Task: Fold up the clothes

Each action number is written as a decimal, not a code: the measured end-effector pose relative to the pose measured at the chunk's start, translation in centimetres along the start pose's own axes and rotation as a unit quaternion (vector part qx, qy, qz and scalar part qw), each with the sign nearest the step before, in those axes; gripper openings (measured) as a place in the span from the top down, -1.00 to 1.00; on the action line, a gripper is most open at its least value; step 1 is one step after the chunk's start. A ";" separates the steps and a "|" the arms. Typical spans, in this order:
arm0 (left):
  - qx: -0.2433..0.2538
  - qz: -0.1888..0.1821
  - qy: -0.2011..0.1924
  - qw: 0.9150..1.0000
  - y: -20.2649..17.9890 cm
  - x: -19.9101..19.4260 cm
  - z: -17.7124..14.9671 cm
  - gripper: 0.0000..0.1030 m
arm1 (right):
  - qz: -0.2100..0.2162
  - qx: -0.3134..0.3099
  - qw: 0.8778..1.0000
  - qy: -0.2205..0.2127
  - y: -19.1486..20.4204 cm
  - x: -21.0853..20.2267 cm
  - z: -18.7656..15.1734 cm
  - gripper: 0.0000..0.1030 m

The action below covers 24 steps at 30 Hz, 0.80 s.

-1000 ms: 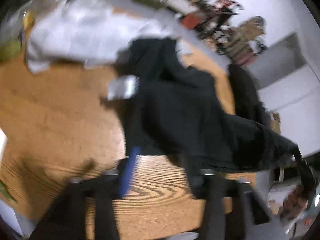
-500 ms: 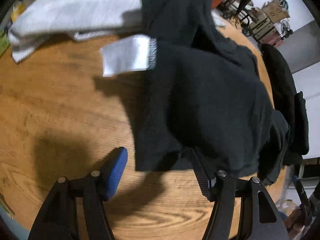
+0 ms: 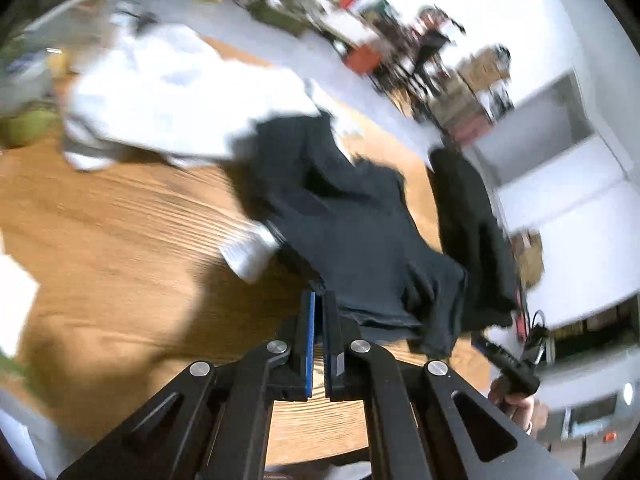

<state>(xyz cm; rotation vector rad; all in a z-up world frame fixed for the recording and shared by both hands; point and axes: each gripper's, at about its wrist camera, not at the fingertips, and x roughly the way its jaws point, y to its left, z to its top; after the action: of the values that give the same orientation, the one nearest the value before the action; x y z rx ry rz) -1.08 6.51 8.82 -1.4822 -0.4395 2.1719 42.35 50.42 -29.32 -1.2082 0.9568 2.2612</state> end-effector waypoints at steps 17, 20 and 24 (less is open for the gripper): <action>-0.057 0.140 0.089 0.984 6.9 6.1 -1.6 -0.28 | -0.140 -0.076 0.983 0.094 1.0 3.9 -2.3 -0.58; -0.054 0.160 0.100 0.980 7.3 6.5 -1.5 -0.28 | -0.153 -0.084 0.977 0.120 0.4 4.4 -3.5 -0.58; -0.041 0.158 0.125 0.979 7.0 8.7 -1.7 -0.28 | -0.136 -0.091 0.977 0.136 -0.1 4.5 -4.7 -0.14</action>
<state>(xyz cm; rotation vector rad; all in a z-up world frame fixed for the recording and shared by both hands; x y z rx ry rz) -3.56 5.43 -2.12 -1.9542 -0.2207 2.1775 42.57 47.24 -35.00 -1.6516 0.6329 2.0347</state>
